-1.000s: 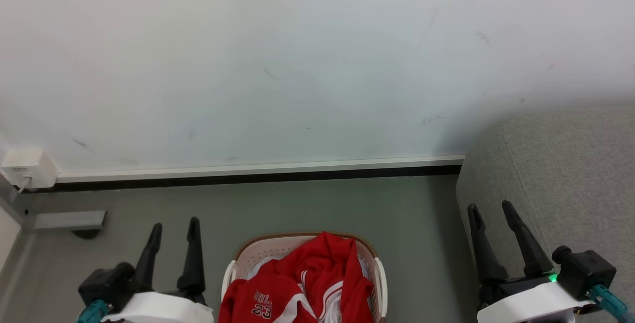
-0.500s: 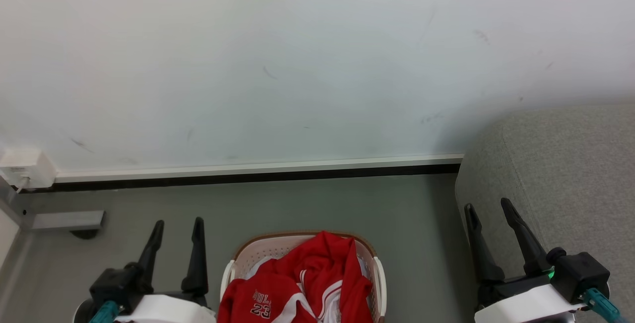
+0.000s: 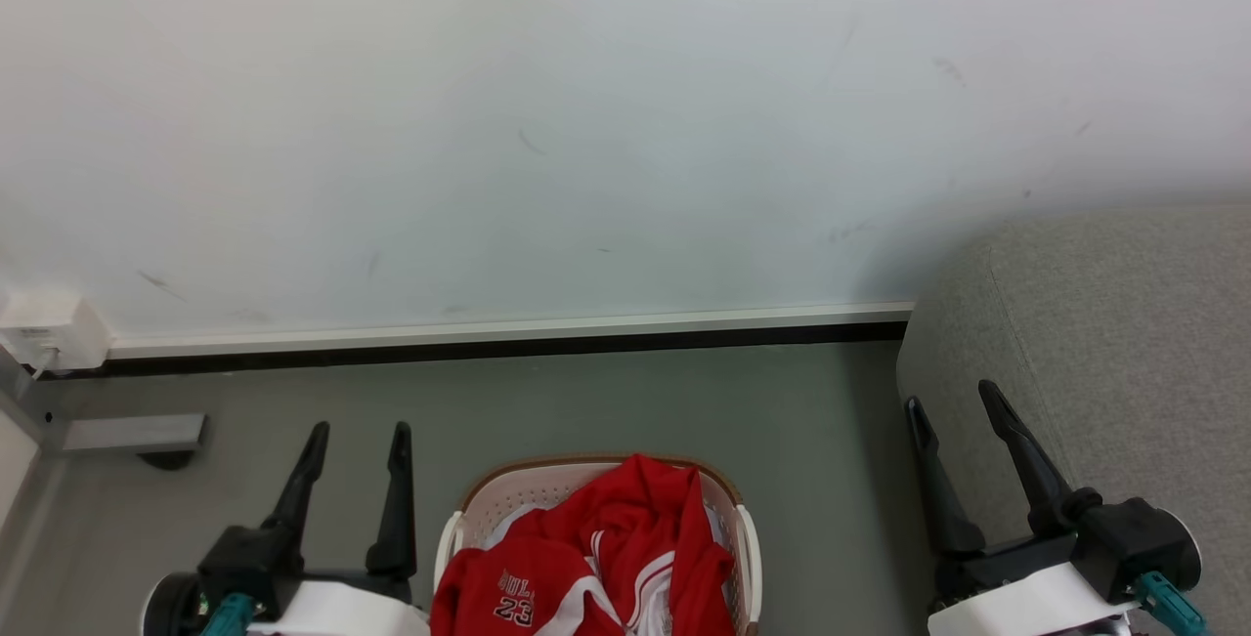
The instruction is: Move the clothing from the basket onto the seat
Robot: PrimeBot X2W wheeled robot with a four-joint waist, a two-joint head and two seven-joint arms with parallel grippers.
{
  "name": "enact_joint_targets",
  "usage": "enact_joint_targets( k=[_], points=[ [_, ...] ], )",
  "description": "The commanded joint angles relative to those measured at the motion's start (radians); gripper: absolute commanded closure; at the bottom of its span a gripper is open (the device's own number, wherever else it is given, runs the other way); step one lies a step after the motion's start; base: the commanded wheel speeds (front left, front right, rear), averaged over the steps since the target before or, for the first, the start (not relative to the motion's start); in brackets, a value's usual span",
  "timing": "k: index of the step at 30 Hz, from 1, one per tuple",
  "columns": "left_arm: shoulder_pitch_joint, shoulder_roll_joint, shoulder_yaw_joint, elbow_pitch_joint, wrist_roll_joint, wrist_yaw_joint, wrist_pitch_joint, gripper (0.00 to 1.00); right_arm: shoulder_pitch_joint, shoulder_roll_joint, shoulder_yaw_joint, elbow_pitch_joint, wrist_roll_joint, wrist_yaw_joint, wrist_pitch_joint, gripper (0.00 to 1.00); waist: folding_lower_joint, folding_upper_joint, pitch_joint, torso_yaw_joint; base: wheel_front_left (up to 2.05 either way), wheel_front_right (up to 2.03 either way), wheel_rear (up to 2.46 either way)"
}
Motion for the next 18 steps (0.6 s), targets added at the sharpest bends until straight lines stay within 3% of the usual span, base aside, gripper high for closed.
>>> enact_joint_targets(
  k=[1, 18],
  points=[
    [-0.009, 0.004, 0.000, -0.002, 0.024, -0.002, -0.009, 0.00, -0.016, 0.002, 0.002, -0.007, -0.018, -0.002, -0.009, 0.00, 0.0000, 0.0000, 0.000, 0.000, 0.00, 0.00, 0.00],
    [-0.008, 0.001, 0.008, -0.003, 0.051, -0.005, -0.015, 0.00, -0.012, 0.005, -0.002, -0.005, -0.032, -0.002, -0.016, 0.00, 0.0000, 0.0000, 0.001, 0.000, 0.00, 0.00, 0.00]
  ],
)
